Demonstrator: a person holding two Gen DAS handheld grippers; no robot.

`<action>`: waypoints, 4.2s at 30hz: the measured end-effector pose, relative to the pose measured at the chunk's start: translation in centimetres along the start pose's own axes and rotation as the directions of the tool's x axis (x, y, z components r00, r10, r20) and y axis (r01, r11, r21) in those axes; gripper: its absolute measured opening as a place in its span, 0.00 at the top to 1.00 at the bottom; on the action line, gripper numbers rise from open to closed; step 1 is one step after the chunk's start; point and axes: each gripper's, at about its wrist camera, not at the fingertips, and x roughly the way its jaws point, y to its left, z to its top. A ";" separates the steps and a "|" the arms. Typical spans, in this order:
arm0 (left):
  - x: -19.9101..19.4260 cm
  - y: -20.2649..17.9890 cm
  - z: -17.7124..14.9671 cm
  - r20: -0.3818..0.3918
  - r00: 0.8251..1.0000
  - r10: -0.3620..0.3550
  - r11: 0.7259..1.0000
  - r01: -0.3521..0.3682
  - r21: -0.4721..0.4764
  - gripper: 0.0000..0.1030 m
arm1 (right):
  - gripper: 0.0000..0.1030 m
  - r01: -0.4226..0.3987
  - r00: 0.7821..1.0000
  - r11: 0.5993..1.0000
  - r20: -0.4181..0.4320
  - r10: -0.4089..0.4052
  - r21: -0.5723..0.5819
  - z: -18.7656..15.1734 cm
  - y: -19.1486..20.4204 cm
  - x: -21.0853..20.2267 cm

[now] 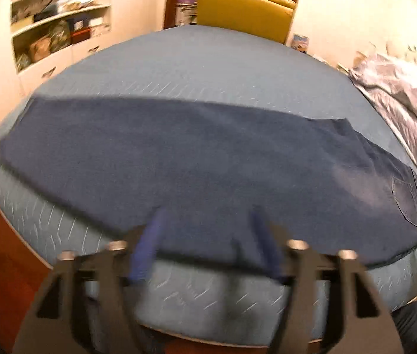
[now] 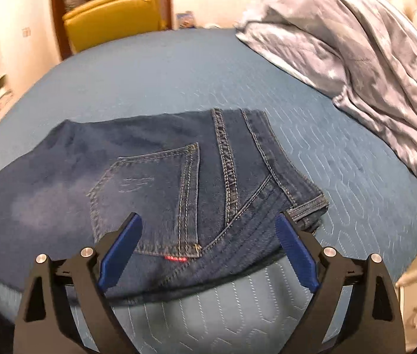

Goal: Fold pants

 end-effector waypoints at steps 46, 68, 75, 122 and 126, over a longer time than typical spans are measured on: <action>10.6 0.7 10.8 -0.067 0.998 -0.020 0.999 0.022 0.040 0.63 | 0.28 -0.118 0.993 0.932 -0.038 0.111 -0.342 9.9 5.3 15.4; 5.7 33.5 16.3 -0.003 0.935 0.356 0.904 -0.345 -0.255 0.49 | 0.35 -0.067 0.985 0.857 0.100 0.137 -0.511 8.8 20.6 3.4; 2.0 33.2 11.3 0.029 0.982 0.186 0.977 -0.182 -0.111 0.53 | 0.50 -0.549 0.830 0.670 -0.230 0.508 -0.500 3.6 39.0 1.6; 1.6 16.5 6.1 0.098 0.995 -0.001 0.989 -0.014 0.149 0.48 | 0.28 -0.335 0.942 0.826 -0.166 0.291 -0.453 -8.2 47.2 -1.9; 5.8 15.3 5.4 -0.003 1.000 -0.003 0.988 0.004 0.152 0.36 | 0.26 -0.345 0.939 0.824 -0.168 0.301 -0.451 -8.1 46.6 -1.7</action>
